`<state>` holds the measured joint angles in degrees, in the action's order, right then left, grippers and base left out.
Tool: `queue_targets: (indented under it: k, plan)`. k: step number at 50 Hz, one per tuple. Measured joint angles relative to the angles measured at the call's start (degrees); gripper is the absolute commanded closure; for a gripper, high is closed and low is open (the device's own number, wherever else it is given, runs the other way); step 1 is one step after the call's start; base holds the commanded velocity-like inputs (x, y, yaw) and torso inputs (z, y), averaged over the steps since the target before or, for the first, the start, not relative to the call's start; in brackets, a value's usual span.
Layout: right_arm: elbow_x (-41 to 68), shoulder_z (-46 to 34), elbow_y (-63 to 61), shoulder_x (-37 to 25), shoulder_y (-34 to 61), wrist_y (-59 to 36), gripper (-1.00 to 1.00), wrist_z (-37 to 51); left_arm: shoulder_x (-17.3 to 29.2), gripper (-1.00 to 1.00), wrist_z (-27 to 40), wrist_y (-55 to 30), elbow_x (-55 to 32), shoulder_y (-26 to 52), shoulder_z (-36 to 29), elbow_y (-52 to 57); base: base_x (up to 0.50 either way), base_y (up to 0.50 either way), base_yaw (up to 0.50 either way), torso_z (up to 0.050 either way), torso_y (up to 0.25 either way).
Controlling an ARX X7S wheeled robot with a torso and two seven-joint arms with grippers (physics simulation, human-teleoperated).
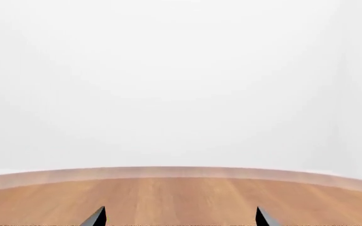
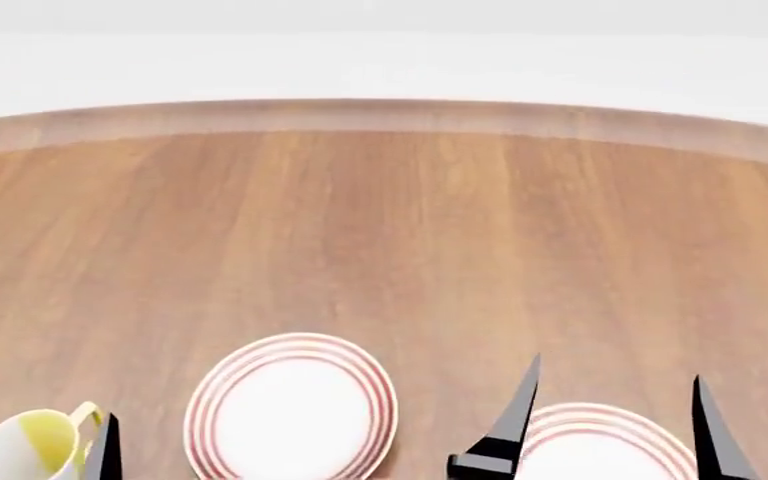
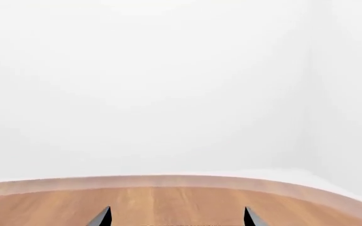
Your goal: Put the white mug on the left plate.
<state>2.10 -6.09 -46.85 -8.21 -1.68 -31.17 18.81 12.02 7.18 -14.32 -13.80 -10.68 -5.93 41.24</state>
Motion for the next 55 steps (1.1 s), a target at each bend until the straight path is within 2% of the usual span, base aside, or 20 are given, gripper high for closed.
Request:
queue_targets:
  k: [31, 44, 55]
  plan:
    - [0.2, -1.9, -0.7, -1.8, -0.3, 2.4, -1.0, 1.3, 1.8, -1.0, 1.4, 0.4, -1.2, -0.2, -1.2, 0.1, 0.0, 0.5, 0.0, 0.0, 0.0]
    - [-0.1, -3.0, -1.0, -2.9, -0.7, 4.1, -1.0, 1.7, 2.4, -1.0, 2.1, 0.7, -1.8, -0.1, -1.8, -0.1, 0.0, 0.01, 0.0, 0.0, 0.0]
    - [1.6, -2.9, -0.7, -3.5, -1.5, 8.1, -1.0, 1.5, 2.9, -1.0, 2.6, 0.9, -2.4, -0.1, -2.2, -0.1, 0.0, 0.0, -0.5, 0.0, 0.0]
